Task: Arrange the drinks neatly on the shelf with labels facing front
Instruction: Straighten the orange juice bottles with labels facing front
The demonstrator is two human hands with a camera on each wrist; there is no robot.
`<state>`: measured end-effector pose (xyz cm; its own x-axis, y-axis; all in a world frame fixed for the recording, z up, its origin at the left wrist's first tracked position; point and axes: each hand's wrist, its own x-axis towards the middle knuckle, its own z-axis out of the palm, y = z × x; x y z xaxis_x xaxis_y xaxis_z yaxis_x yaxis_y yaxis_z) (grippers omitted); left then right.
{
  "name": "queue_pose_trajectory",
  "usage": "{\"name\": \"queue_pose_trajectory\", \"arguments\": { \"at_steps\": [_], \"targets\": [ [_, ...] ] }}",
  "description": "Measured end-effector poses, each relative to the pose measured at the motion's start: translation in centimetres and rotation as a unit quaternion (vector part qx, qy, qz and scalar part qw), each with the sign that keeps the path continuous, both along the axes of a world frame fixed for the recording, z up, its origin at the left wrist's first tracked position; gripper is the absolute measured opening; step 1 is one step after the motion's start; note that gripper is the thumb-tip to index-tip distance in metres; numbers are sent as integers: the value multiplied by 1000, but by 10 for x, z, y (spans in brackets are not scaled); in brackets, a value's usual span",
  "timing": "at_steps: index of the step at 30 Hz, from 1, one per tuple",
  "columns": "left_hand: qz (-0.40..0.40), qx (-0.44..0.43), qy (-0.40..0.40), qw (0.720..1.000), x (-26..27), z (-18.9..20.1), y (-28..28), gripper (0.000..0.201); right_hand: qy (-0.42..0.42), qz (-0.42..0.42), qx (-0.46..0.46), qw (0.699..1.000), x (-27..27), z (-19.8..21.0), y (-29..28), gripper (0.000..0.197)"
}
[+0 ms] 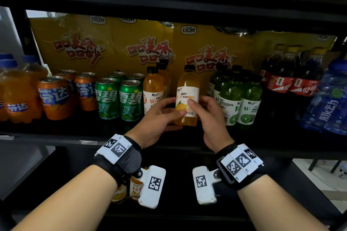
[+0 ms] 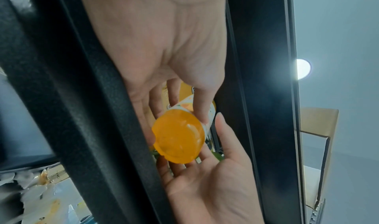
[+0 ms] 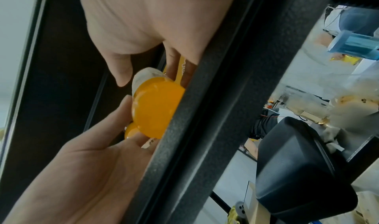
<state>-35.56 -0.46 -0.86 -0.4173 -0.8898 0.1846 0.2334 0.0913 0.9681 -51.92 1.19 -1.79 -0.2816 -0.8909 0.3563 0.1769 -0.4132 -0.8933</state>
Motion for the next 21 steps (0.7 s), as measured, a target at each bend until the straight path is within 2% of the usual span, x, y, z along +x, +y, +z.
{"name": "queue_pose_trajectory", "arguments": {
  "at_steps": [4,6,10,13,16,21],
  "targets": [
    [-5,-18,-11,1000,2,0,2,47,34,11,-2,999,2,-2,-1,27],
    [6,-9,-6,1000,1,1,1,52,15,5,1,1000,1,-2,-2,29],
    [7,29,14,999,-1,3,-2,41,-18,-8,0,1000,-1,-2,-3,27],
    [14,27,21,999,-2,1,-4,42,-14,-25,-1,1000,-2,-3,-4,20],
    [29,-6,9,1000,-2,-1,-3,45,9,-32,2,999,1,-3,-3,29],
    [32,-34,-31,998,-3,-2,2,51,8,11,24,1000,0,-1,-1,35]
  ]
}}
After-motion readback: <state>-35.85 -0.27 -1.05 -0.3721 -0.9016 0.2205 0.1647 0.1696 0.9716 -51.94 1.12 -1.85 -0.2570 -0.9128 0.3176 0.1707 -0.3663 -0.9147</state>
